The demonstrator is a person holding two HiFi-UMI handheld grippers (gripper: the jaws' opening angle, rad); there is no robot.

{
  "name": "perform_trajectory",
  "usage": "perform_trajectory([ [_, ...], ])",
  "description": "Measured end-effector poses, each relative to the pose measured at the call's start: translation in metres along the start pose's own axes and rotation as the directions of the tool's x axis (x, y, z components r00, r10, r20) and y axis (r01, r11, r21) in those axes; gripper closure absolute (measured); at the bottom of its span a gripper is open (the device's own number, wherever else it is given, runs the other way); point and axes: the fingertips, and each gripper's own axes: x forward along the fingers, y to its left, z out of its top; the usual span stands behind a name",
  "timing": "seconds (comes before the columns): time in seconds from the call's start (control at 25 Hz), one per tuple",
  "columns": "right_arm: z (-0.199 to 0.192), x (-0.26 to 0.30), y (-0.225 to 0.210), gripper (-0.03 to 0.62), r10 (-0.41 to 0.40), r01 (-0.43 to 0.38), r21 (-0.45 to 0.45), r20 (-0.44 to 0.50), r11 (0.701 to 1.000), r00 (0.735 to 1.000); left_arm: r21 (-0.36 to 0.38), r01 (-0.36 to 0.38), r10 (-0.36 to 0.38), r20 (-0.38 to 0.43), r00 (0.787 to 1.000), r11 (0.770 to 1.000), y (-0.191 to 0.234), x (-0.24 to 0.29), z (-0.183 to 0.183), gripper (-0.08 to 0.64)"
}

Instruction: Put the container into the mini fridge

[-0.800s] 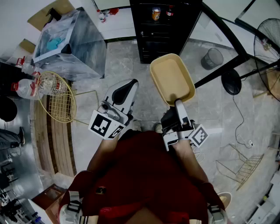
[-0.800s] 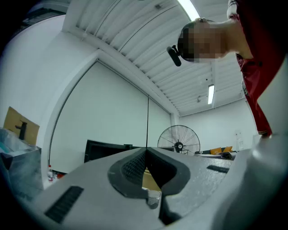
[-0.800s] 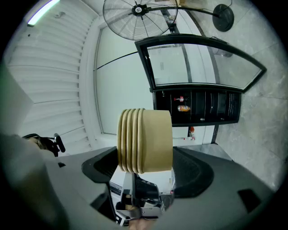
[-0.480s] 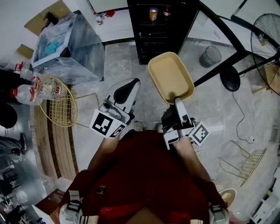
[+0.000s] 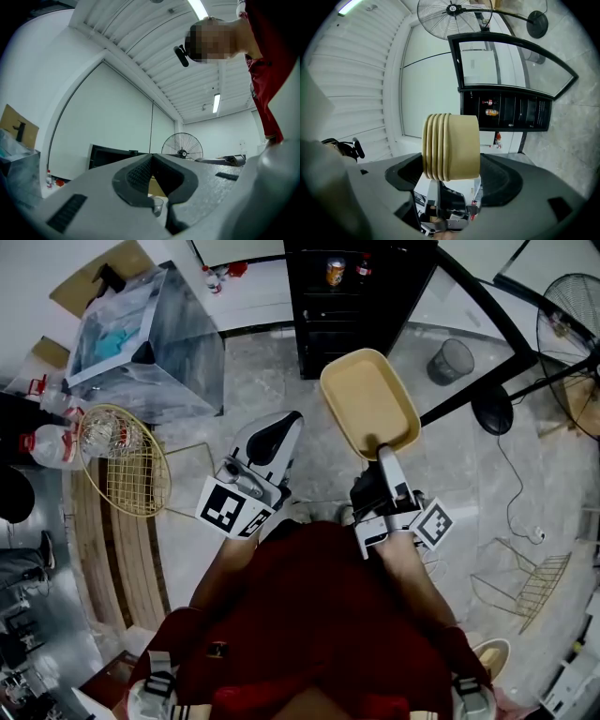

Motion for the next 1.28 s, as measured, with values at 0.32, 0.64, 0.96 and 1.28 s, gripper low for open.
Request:
perform_trajectory([
  [0.32,-0.027,0.017,0.002,0.215,0.001,0.0,-0.024,0.011,1.0,1.0,-0.003,0.001,-0.001,0.018,1.0,1.0,0.025,-0.03,0.005,0.554],
  [0.64,-0.047,0.032,0.004,0.215,-0.005,0.006,-0.033,0.039,0.999,0.999,-0.009,0.005,-0.005,0.027,1.0,1.0,0.051,-0.052,0.006,0.554],
  [0.96,-0.046,0.052,0.001,0.215,-0.014,0.016,-0.03,0.06,0.999,0.998,-0.02,-0.006,0.007,0.028,1.0,1.0,0.073,-0.052,0.003,0.555],
  [1.28,-0.03,0.074,-0.013,0.215,-0.007,0.008,-0.014,0.055,1.0,0.998,-0.002,-0.019,0.019,0.019,1.0,1.0,0.087,-0.035,-0.002,0.554],
])
